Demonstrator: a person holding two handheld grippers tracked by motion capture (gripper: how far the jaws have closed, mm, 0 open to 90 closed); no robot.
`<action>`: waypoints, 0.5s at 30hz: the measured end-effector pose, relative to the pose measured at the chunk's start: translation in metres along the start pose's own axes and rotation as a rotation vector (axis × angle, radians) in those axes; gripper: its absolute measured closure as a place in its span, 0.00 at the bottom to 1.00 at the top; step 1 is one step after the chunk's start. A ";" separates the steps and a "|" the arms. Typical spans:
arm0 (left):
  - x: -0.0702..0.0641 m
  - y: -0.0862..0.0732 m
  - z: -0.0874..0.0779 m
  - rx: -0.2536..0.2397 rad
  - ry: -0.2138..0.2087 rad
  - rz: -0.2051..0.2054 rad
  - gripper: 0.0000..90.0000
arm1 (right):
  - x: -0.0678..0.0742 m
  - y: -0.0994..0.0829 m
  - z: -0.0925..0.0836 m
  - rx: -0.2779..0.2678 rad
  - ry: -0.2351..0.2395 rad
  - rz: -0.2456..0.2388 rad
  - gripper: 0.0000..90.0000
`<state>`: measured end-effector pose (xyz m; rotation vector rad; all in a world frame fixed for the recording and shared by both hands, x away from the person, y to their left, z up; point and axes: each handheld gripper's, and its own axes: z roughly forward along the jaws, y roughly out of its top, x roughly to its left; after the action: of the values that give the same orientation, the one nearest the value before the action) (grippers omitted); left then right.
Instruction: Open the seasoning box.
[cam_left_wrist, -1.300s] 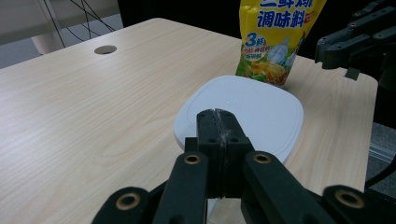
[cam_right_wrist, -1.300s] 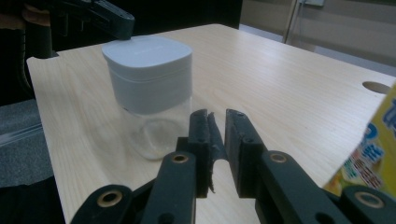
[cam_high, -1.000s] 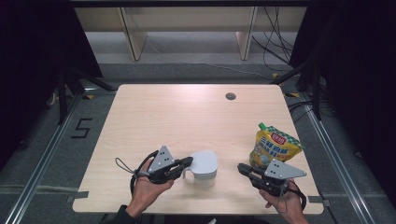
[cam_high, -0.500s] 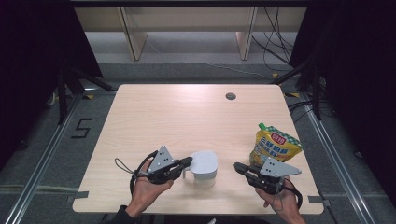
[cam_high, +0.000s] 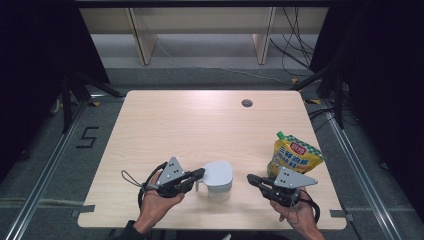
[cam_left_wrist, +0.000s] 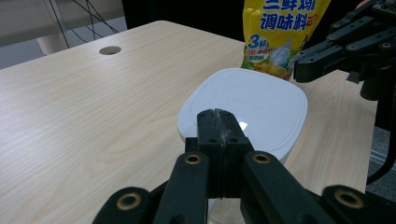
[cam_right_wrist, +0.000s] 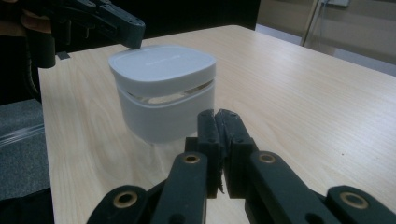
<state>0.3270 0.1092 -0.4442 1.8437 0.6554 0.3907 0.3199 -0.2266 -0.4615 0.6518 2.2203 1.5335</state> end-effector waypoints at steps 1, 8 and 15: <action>0.000 0.000 0.000 -0.004 -0.002 0.001 0.99 | 0.000 0.000 0.000 0.000 0.000 0.000 0.98; 0.000 -0.001 -0.001 0.000 0.003 0.004 0.99 | 0.002 0.001 0.008 -0.002 0.025 0.013 0.98; 0.000 -0.004 -0.002 0.000 0.018 -0.014 0.99 | 0.003 0.003 0.011 0.006 0.015 0.011 0.98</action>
<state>0.3246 0.1119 -0.4472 1.8360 0.6809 0.3988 0.3233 -0.2157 -0.4626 0.6576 2.2370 1.5425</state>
